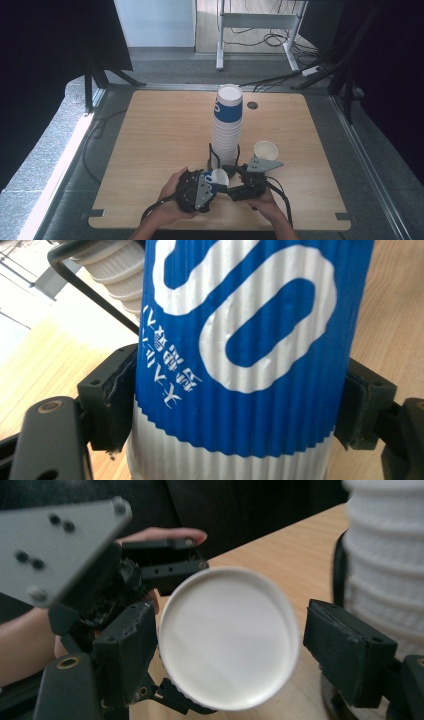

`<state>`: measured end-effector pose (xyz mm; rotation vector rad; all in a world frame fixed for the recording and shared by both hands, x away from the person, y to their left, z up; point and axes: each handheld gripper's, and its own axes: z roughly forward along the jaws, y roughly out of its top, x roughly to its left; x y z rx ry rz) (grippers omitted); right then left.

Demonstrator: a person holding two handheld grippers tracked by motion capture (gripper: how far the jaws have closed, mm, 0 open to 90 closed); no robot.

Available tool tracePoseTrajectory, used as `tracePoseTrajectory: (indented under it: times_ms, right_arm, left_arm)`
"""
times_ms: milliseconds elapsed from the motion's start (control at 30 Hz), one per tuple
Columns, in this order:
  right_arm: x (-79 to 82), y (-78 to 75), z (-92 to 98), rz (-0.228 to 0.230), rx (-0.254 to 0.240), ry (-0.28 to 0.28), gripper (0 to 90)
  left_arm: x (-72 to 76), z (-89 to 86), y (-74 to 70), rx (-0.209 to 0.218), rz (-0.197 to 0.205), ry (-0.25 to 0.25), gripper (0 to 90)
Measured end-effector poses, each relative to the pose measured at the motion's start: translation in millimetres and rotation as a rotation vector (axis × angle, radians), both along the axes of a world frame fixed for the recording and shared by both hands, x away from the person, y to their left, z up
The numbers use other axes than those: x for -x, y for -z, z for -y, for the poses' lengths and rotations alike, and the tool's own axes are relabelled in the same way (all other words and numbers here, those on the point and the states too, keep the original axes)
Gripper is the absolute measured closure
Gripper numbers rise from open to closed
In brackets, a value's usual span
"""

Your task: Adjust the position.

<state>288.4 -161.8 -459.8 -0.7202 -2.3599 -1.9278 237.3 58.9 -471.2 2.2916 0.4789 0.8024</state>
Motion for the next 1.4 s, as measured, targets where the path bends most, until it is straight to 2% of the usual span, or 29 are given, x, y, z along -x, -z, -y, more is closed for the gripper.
tracePoseTrajectory:
  times_ms: [100,333,533,667,700,867,1100,1267,1400]
  right_arm:
    - [-0.2,-3.7,4.7,0.009,-0.005,0.008,21.9]
    - [0.9,-11.1,15.5,0.047,0.049,0.024,21.9]
    - [1.6,-13.2,14.2,0.073,0.148,0.002,21.8]
    - [1.0,-16.3,12.5,0.082,0.207,-0.022,21.8]
    - [1.0,-16.3,12.5,0.082,0.207,-0.022,21.8]
    - [-2.2,-25.0,10.6,0.078,0.285,-0.067,22.4]
    - [-9.3,-37.9,2.6,0.064,0.373,-0.130,22.4]
    - [-11.5,-37.8,-7.0,0.048,0.415,-0.171,21.7]
    - [-13.9,-32.4,-14.5,0.032,0.430,-0.189,20.8]
  left_arm:
    - [-0.2,0.2,0.2,-0.001,-0.002,0.001,19.4]
    - [-2.0,-1.2,0.5,-0.015,-0.004,-0.006,19.4]
    - [-2.9,-1.5,0.0,-0.050,0.023,-0.015,19.4]
    - [-2.9,-1.4,-1.3,-0.066,0.027,-0.013,19.4]
    - [-2.9,-1.4,-1.3,-0.066,0.027,-0.013,19.4]
    - [-2.7,1.8,-1.0,-0.077,0.023,-0.002,19.4]
    - [-2.5,4.6,-0.2,-0.096,0.038,0.005,19.4]
    - [-1.2,6.1,-0.3,-0.112,0.061,0.012,19.4]
    - [0.7,7.5,-1.3,-0.121,0.066,0.025,19.4]
